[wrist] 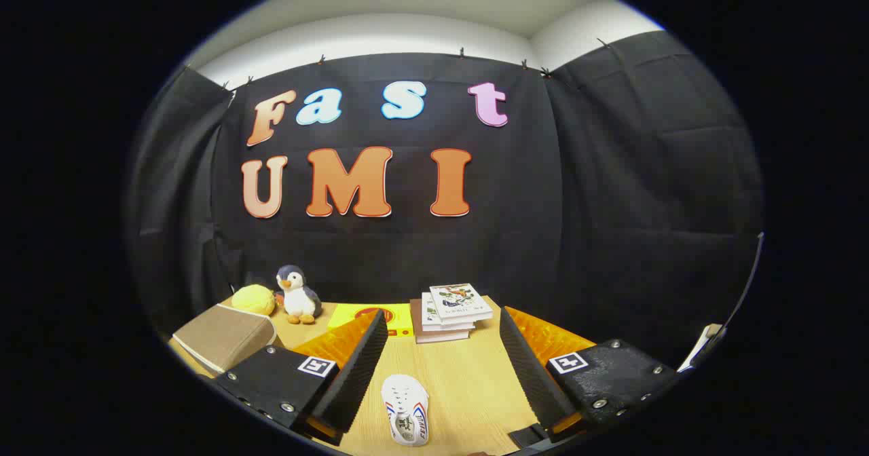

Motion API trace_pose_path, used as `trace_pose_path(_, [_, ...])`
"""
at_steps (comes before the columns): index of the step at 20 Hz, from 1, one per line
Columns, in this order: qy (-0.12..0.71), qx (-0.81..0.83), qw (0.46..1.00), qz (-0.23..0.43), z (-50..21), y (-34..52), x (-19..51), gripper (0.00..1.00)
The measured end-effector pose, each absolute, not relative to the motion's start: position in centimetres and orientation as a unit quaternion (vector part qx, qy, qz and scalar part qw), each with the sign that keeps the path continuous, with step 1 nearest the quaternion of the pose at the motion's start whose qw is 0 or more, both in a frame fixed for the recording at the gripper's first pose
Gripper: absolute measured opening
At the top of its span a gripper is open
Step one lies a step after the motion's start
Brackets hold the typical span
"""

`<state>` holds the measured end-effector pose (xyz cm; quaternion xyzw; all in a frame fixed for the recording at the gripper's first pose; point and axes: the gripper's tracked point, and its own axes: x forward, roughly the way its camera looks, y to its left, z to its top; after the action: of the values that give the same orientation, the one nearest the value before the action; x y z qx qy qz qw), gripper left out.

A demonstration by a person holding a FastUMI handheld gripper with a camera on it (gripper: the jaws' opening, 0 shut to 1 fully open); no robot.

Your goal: Open the storage box then place both shoes into the box .Put the left shoe in first, then the right shoe, with the right side of both shoes facing outward in a uniform manner.

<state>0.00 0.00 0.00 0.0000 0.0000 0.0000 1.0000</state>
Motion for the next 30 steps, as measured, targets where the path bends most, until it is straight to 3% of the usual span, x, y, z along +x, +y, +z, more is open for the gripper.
trace_pose_path(17, [0.029,0.004,0.997,0.064,-1.6,3.9,1.3,0.99])
trace_pose_path(25, [0.098,0.070,0.979,0.163,-6.3,9.4,3.2,0.98])
trace_pose_path(30, [0.178,0.147,0.939,0.253,-10.5,15.3,3.2,0.98])
